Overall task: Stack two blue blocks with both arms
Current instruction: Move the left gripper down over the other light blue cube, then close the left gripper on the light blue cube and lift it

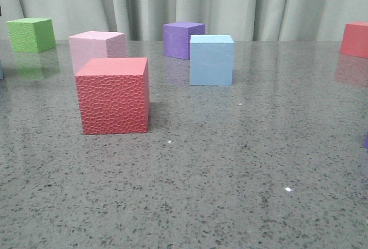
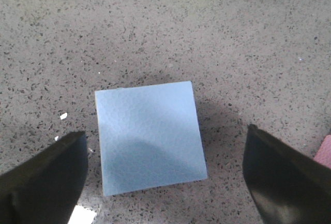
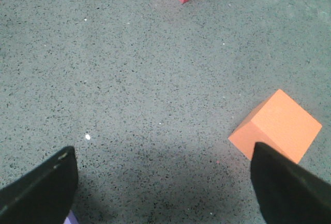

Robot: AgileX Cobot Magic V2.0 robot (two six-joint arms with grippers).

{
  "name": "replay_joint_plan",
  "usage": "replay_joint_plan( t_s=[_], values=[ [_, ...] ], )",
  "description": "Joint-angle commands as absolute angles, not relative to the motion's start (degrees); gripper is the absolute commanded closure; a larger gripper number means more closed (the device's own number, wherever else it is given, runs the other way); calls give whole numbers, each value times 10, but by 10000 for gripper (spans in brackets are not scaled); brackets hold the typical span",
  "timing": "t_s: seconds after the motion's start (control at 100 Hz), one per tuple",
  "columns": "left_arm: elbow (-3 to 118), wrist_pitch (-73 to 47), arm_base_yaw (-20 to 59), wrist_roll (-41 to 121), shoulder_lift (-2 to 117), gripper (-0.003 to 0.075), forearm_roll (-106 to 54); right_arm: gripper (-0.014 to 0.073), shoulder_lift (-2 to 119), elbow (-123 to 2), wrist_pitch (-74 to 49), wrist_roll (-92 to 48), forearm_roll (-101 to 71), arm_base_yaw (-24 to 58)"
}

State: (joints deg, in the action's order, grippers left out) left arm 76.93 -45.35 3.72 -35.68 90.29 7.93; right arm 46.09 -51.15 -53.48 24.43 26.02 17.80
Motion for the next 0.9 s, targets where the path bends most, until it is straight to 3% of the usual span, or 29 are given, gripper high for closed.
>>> replay_joint_plan(
  t_s=[0.0, 0.89],
  values=[
    [789, -423, 42, -376, 886, 143, 100, -69, 456, -527, -500, 241, 285, 176],
    [789, -409, 42, -396, 946, 143, 115, -69, 456, -527, -500, 241, 285, 176]
  ],
)
